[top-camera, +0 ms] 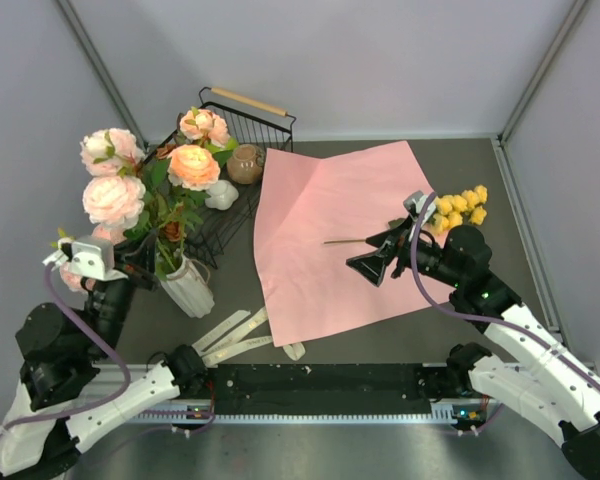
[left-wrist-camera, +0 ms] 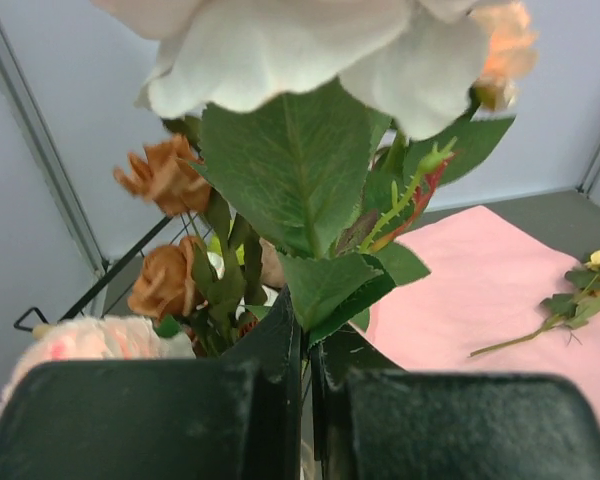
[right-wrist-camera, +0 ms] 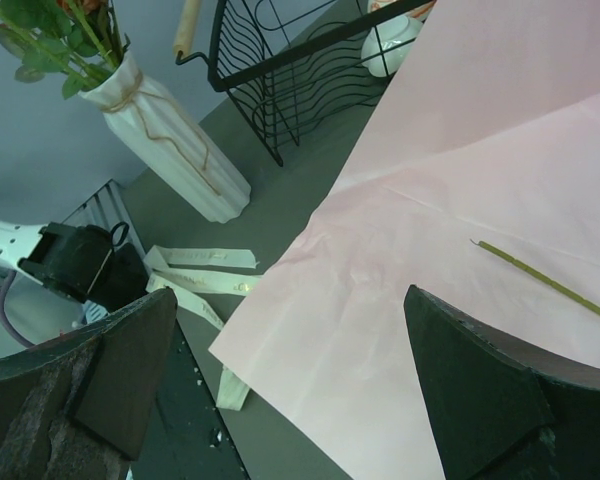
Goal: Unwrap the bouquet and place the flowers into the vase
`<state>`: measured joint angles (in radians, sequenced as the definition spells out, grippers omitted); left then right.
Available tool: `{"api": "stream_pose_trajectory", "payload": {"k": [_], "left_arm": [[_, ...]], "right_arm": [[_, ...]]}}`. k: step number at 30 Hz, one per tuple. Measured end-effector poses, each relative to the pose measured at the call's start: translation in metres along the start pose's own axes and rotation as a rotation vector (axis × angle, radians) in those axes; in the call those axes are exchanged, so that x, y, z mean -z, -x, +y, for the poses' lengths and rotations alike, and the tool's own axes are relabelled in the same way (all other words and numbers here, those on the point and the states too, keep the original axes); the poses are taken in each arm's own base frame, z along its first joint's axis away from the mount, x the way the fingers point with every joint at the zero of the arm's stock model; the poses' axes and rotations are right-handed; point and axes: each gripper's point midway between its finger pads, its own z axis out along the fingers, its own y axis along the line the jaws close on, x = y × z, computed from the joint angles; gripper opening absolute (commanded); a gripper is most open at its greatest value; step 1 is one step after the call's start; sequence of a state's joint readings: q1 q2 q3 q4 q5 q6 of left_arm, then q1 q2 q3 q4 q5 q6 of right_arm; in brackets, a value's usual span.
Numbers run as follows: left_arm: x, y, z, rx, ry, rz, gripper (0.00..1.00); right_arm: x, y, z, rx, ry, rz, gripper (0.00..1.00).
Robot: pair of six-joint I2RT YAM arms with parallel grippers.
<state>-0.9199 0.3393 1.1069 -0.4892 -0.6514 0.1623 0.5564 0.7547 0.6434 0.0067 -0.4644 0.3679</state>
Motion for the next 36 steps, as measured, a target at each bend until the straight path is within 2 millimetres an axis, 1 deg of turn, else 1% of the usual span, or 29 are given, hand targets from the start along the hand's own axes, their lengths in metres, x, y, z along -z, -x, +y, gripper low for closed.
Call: {"api": "stream_pose_trajectory", "payload": {"k": [4,5,6,7,8,10,14,16,18,19,20,22,24,25,26,28,30,31,32,33,34,35,36], "left_arm": [[0.004,-0.029,0.005,-0.007,0.04,0.02,0.0],[0.005,-0.033,0.007,-0.008,0.05,0.025,0.06],[0.005,-0.037,0.009,-0.009,0.063,0.031,0.2],[0.006,-0.039,0.011,-0.007,0.074,0.033,0.46],[0.007,-0.041,0.013,-0.009,0.083,0.037,0.58],[0.009,-0.042,0.016,0.006,0.101,0.039,0.71],[0.016,-0.04,0.024,0.038,0.12,0.032,0.79],[0.019,-0.031,0.027,0.056,0.116,0.018,0.81],[0.026,-0.013,0.031,0.088,0.095,-0.015,0.82],[0.03,-0.002,0.032,0.106,0.078,-0.037,0.82],[0.035,0.014,0.035,0.136,0.057,-0.073,0.83],[0.045,0.039,0.038,0.184,0.018,-0.131,0.85],[0.055,0.063,0.037,0.22,-0.045,-0.19,0.86],[0.06,0.077,0.034,0.234,-0.091,-0.223,0.86],[0.063,0.088,0.03,0.243,-0.136,-0.249,0.86],[0.067,0.107,0.015,0.25,-0.237,-0.285,0.86],[0.067,0.119,-0.007,0.242,-0.346,-0.297,0.86],[0.064,0.124,-0.025,0.228,-0.423,-0.293,0.86],[0.061,0.124,-0.04,0.215,-0.477,-0.28,0.86],[0.056,0.122,-0.059,0.198,-0.55,-0.259,0.85],[0.05,0.116,-0.08,0.18,-0.62,-0.224,0.84],[0.042,0.107,-0.101,0.163,-0.687,-0.179,0.82],[0.035,0.096,-0.123,0.146,-0.755,-0.13,0.81]], "right_arm": [[0.0,0.0,0.0,-0.003,0.0,0.0,0.97],[0.0,0.0,0.0,-0.004,0.0,0.0,0.97],[0.0,0.0,0.0,-0.009,0.001,0.0,0.97],[-0.001,0.0,0.0,-0.01,0.001,0.0,0.97],[-0.001,0.0,0.0,-0.011,0.003,0.001,0.97],[-0.002,-0.002,-0.001,-0.017,0.002,0.007,0.97],[-0.004,-0.004,-0.002,-0.027,-0.002,0.017,0.97],[-0.005,-0.005,-0.003,-0.031,-0.003,0.02,0.97],[-0.006,-0.006,-0.003,-0.037,-0.004,0.022,0.97],[-0.006,-0.006,-0.004,-0.04,-0.006,0.023,0.97],[-0.006,-0.006,-0.005,-0.045,-0.01,0.023,0.97],[-0.007,-0.006,-0.008,-0.06,-0.028,0.021,0.97],[-0.009,-0.006,-0.017,-0.088,-0.077,0.012,0.97],[-0.011,-0.007,-0.025,-0.115,-0.123,0.006,0.97],[-0.012,-0.008,-0.031,-0.136,-0.155,0.003,0.97],[-0.013,-0.012,-0.049,-0.199,-0.256,-0.004,0.96],[-0.013,-0.021,-0.07,-0.282,-0.362,-0.009,0.95],[-0.012,-0.028,-0.081,-0.336,-0.415,-0.01,0.94],[-0.01,-0.036,-0.092,-0.395,-0.465,-0.009,0.93],[-0.006,-0.043,-0.107,-0.453,-0.523,-0.013,0.92],[-0.002,-0.05,-0.123,-0.521,-0.583,-0.023,0.9],[0.003,-0.056,-0.136,-0.568,-0.633,-0.03,0.89],[0.01,-0.064,-0.153,-0.627,-0.7,-0.044,0.89]]}}
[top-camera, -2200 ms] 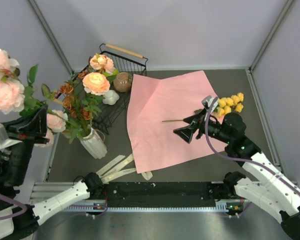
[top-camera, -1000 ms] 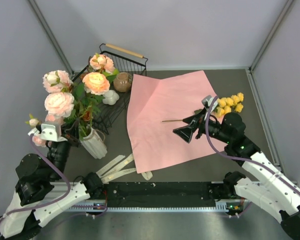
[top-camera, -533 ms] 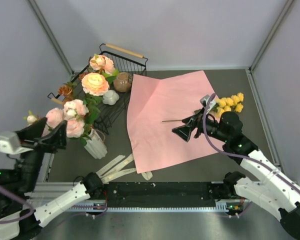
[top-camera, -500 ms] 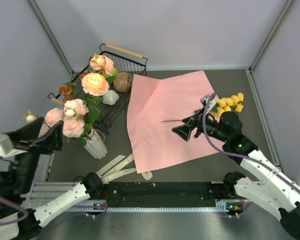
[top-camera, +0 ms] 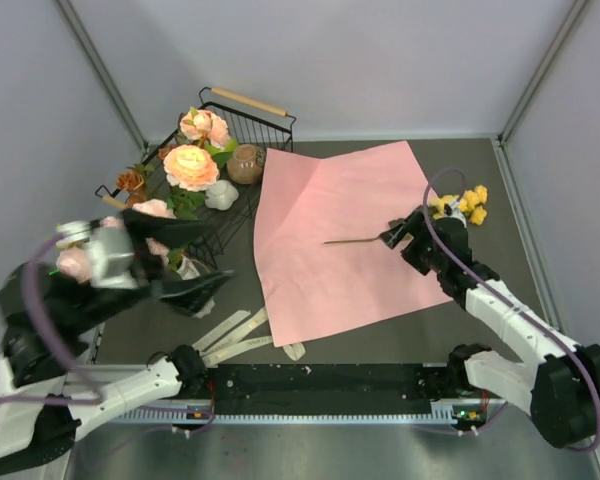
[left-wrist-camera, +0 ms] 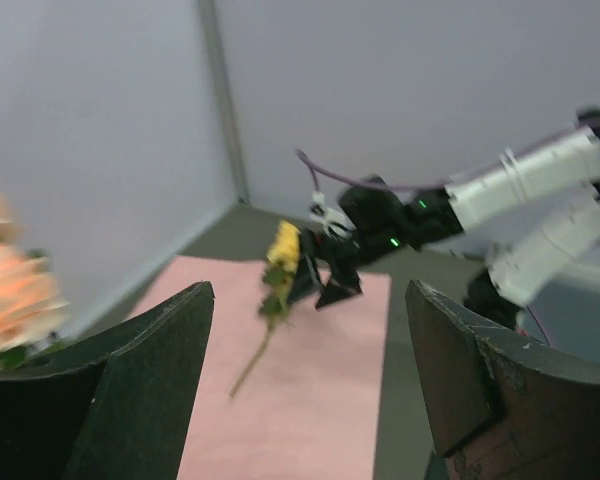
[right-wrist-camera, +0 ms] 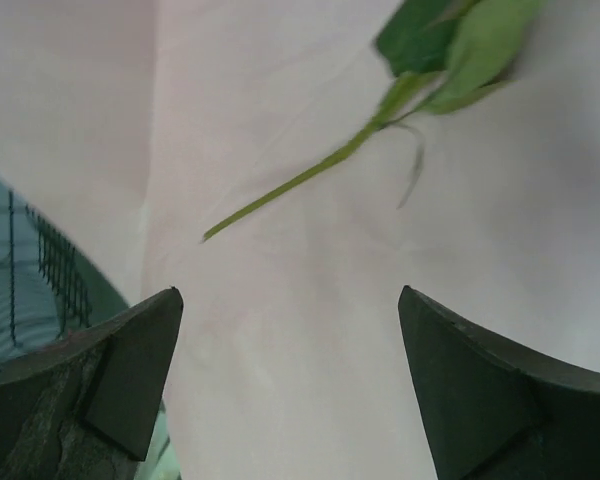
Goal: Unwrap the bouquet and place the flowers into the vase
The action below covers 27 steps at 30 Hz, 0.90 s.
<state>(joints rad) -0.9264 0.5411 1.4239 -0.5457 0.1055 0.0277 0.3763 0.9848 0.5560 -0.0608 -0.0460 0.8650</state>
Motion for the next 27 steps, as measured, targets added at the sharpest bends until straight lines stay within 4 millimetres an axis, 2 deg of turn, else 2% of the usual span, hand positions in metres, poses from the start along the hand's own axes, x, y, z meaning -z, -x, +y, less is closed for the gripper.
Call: {"api": "stream_pose_trajectory", "payload": {"k": [1,2,5,9,10,12,16,21,24,25,27], "left_arm": [[-0.014,-0.015,-0.007,0.01,-0.048,0.05,0.79],[-0.033,-0.04,-0.017,0.031,-0.114,0.124,0.78],[-0.066,-0.107,-0.038,0.116,-0.234,0.301,0.74],[-0.082,-0.193,-0.061,0.259,-0.329,0.513,0.68],[-0.083,-0.21,-0.065,0.298,-0.338,0.56,0.66],[-0.084,-0.234,-0.071,0.353,-0.351,0.62,0.63],[-0.086,-0.263,-0.079,0.443,-0.35,0.698,0.62],[-0.082,-0.284,-0.085,0.509,-0.34,0.745,0.62],[-0.081,-0.287,-0.086,0.528,-0.333,0.753,0.62],[-0.081,-0.287,-0.087,0.532,-0.332,0.75,0.62],[-0.083,-0.286,-0.087,0.537,-0.331,0.744,0.62]], "right_arm": [[-0.005,0.004,-0.015,-0.054,-0.054,-0.011,0.89],[-0.01,0.009,-0.033,-0.106,-0.118,-0.023,0.84],[-0.019,0.023,-0.063,-0.184,-0.232,-0.086,0.75],[-0.031,0.04,-0.099,-0.308,-0.34,-0.157,0.66],[-0.034,0.043,-0.106,-0.329,-0.358,-0.168,0.65],[-0.045,0.046,-0.12,-0.373,-0.378,-0.171,0.64],[-0.072,0.041,-0.136,-0.399,-0.391,-0.134,0.6],[-0.103,0.056,-0.128,-0.373,-0.306,-0.157,0.54],[-0.115,0.063,-0.126,-0.35,-0.276,-0.177,0.37],[-0.12,0.064,-0.128,-0.345,-0.274,-0.18,0.27],[-0.13,0.068,-0.128,-0.337,-0.263,-0.185,0.19]]}}
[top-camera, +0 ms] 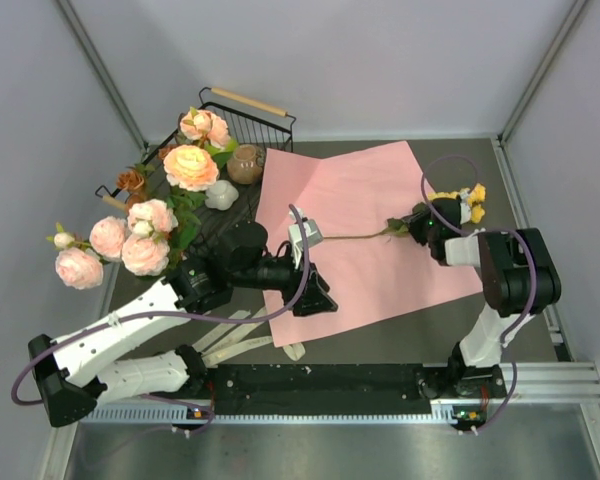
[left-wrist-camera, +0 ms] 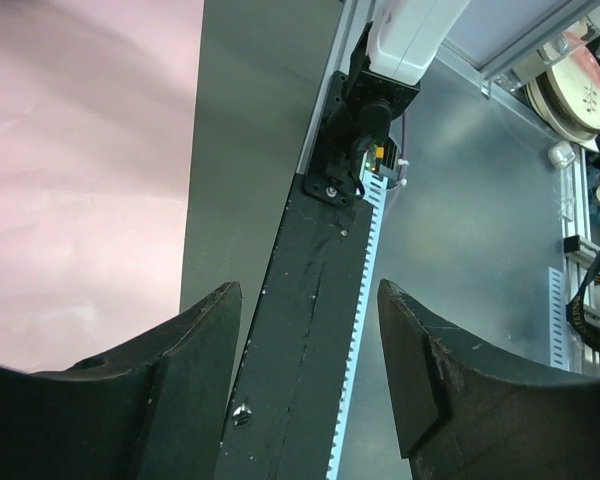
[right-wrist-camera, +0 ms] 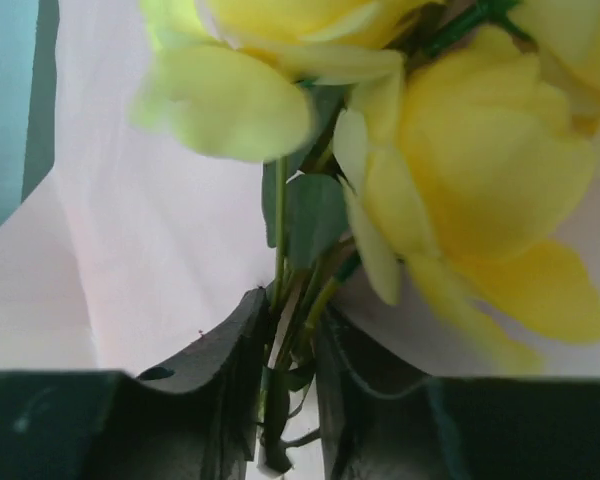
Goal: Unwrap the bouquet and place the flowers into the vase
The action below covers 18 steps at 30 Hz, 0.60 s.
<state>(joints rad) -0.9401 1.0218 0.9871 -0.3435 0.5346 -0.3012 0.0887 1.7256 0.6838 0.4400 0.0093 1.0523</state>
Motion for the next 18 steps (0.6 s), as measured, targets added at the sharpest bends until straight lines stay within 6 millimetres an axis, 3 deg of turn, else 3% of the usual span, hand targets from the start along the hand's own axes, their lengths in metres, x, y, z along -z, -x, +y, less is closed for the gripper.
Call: {"api": "stream_pose_trajectory", "payload": {"k": [5,10,12,14,16,18], "left_arm": [[-0.001,0.002,-0.001,0.01,0.001,-0.009,0.64],[-0.001,0.006,0.007,0.026,0.05,-0.031,0.65],[-0.001,0.008,0.011,0.029,0.077,-0.042,0.66],[0.001,0.011,0.015,0.026,0.102,-0.057,0.66],[0.004,0.015,0.017,0.02,0.122,-0.077,0.66],[0.008,0.021,0.015,0.008,0.131,-0.106,0.66]], "right_arm": [[-0.014,-0.003,0.015,0.007,0.06,0.034,0.05],[-0.004,-0.004,0.071,0.071,0.244,0.126,0.0],[0.015,-0.004,0.103,0.13,0.34,0.171,0.0],[0.048,-0.003,0.138,0.223,0.459,0.199,0.01],[0.095,-0.007,0.177,0.343,0.604,0.207,0.01],[0.155,-0.022,0.215,0.497,0.782,0.208,0.01]]}}
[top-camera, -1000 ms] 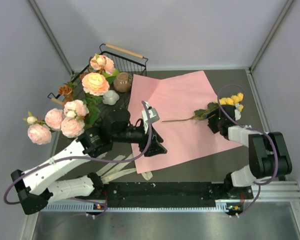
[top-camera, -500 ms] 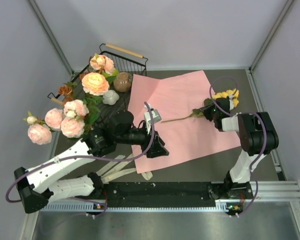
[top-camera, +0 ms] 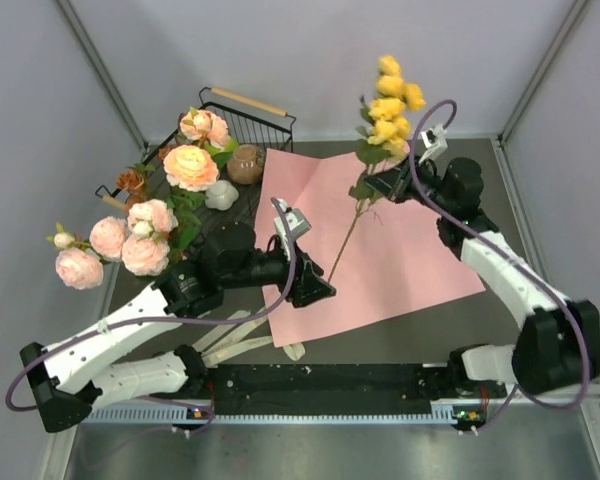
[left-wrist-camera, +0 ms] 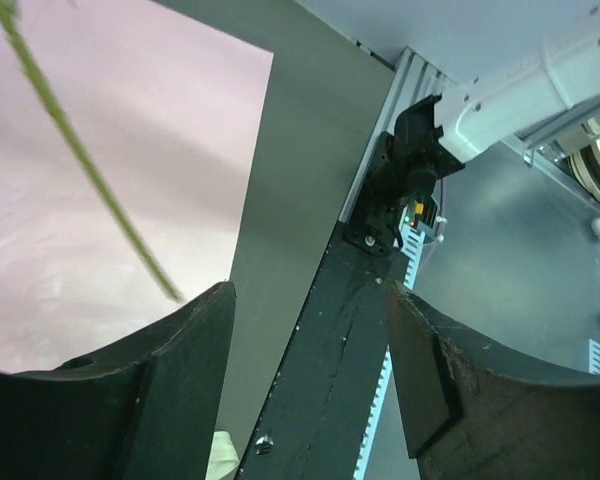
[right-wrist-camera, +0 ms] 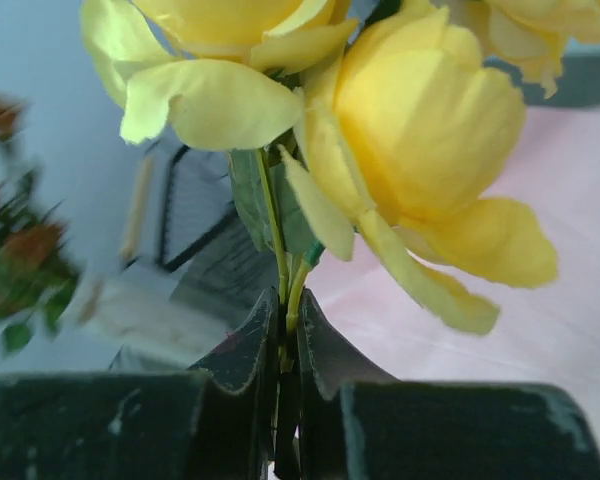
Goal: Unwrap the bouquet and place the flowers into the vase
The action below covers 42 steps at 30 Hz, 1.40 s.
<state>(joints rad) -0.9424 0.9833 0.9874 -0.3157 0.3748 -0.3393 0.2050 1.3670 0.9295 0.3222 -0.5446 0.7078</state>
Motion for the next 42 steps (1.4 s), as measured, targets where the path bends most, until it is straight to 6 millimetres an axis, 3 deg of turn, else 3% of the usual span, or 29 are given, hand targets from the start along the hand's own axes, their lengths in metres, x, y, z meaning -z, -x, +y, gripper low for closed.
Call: {"api": "stream_pose_trajectory", "payload": {"k": [3,5,6,8,10,15,20,24,28,39,42], "left_arm": [[0.011,0.018,-0.009,-0.029,-0.018,-0.079,0.67],[0.021,0.035,-0.02,-0.054,-0.047,-0.153,0.67],[0.031,0.047,-0.029,-0.072,-0.071,-0.213,0.66],[0.048,0.066,-0.044,-0.099,-0.11,-0.312,0.62],[0.065,0.082,-0.057,-0.121,-0.151,-0.403,0.57],[0.084,0.097,-0.074,-0.124,-0.214,-0.512,0.66],[0.056,0.088,-0.07,-0.049,-0.255,-0.441,0.73],[0.025,0.069,-0.058,0.043,-0.264,-0.348,0.76],[0.014,0.063,-0.059,0.077,-0.293,-0.312,0.77],[0.002,0.066,-0.058,0.114,-0.315,-0.304,0.43],[0.002,0.068,-0.059,0.112,-0.318,-0.312,0.27]], "right_arm": [[0.032,-0.013,0.098,0.219,0.264,0.039,0.02],[0.059,-0.03,0.142,0.325,0.422,0.063,0.02],[0.077,-0.044,0.159,0.371,0.499,0.08,0.02],[0.102,-0.068,0.175,0.419,0.6,0.112,0.02],[0.117,-0.089,0.179,0.427,0.658,0.153,0.01],[0.135,-0.122,0.18,0.397,0.713,0.248,0.0],[0.145,-0.124,0.191,0.41,0.759,0.248,0.0],[0.149,-0.13,0.197,0.408,0.789,0.27,0.0],[0.152,-0.135,0.203,0.406,0.811,0.284,0.0],[0.16,-0.143,0.219,0.418,0.839,0.308,0.0],[0.161,-0.146,0.223,0.437,0.832,0.318,0.0]]}}
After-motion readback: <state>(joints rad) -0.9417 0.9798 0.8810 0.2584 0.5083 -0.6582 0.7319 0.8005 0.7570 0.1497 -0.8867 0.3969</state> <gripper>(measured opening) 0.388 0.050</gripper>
